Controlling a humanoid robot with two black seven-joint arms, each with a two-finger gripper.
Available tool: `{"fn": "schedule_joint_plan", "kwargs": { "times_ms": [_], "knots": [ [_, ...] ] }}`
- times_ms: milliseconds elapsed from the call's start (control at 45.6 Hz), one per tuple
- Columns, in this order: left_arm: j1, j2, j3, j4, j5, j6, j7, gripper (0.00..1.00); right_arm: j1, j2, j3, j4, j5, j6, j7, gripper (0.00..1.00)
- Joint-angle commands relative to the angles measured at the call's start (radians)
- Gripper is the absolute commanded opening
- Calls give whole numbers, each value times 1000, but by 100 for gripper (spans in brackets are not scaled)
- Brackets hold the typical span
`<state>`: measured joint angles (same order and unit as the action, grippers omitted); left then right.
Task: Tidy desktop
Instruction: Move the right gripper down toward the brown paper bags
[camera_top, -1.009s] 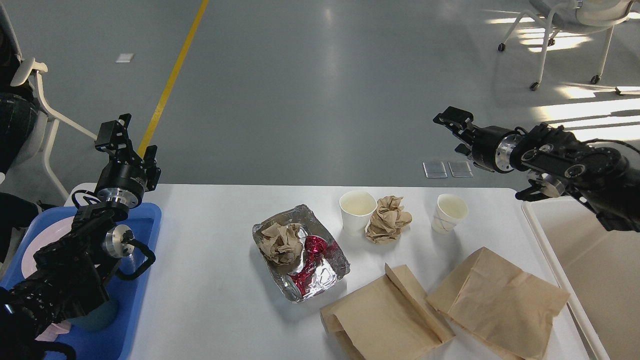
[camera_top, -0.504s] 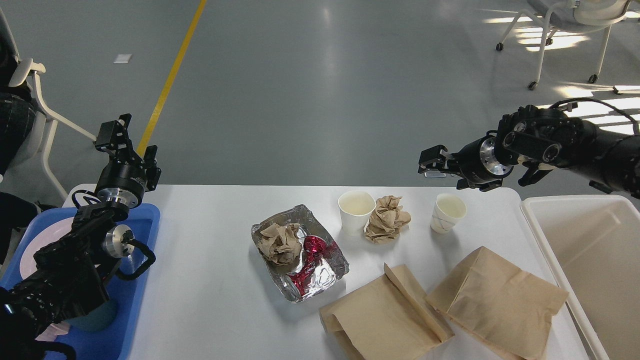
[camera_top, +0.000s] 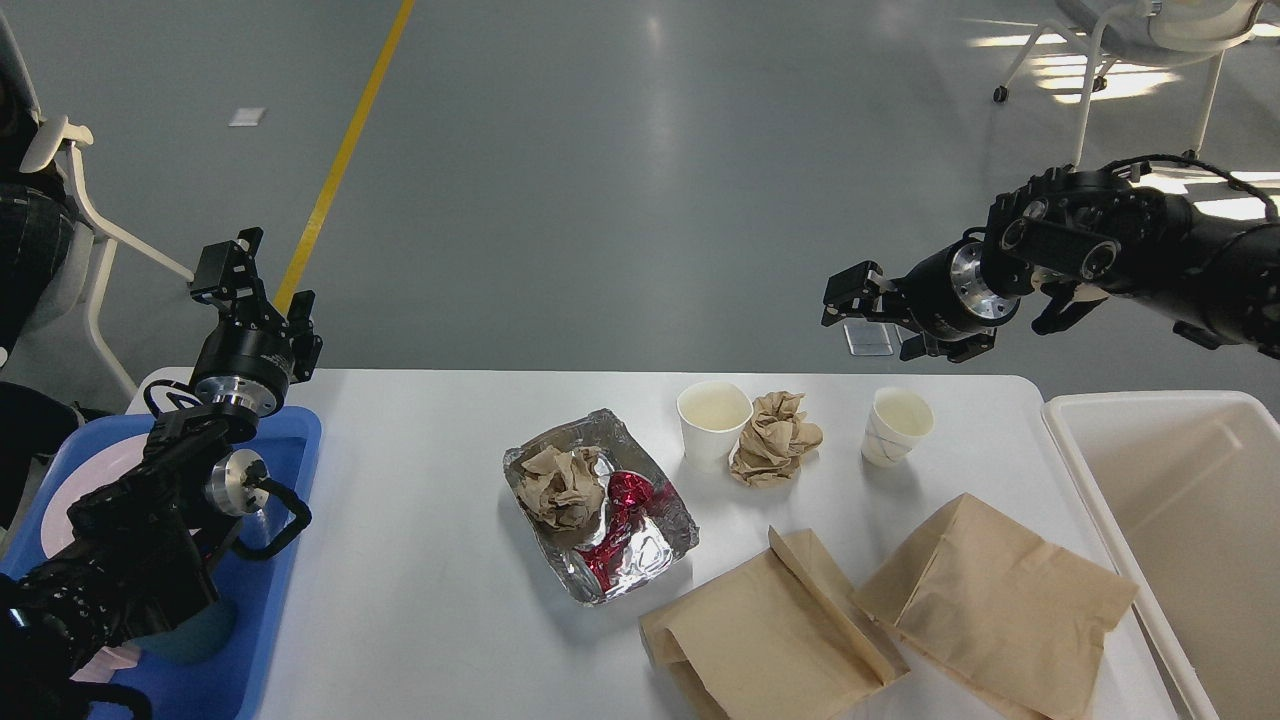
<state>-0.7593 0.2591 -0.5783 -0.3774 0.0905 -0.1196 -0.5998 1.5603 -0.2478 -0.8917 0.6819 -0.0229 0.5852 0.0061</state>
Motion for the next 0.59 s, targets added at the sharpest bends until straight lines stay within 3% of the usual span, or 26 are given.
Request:
{"fn": "schedule_joint_plan", "kwargs": {
  "times_ms": [0,373,570],
  "knots": [
    [0,0,0,0,0,0,0,97,-3,2,2,-4,0,2,0,100],
    [0,-1,0,0,0,0,0,97,-5,36,-38,-42,-18,10,-5,100],
    [0,-1,0,0,0,0,0,97,24,65,-130,-39,-18,67,-43,100]
  ]
}}
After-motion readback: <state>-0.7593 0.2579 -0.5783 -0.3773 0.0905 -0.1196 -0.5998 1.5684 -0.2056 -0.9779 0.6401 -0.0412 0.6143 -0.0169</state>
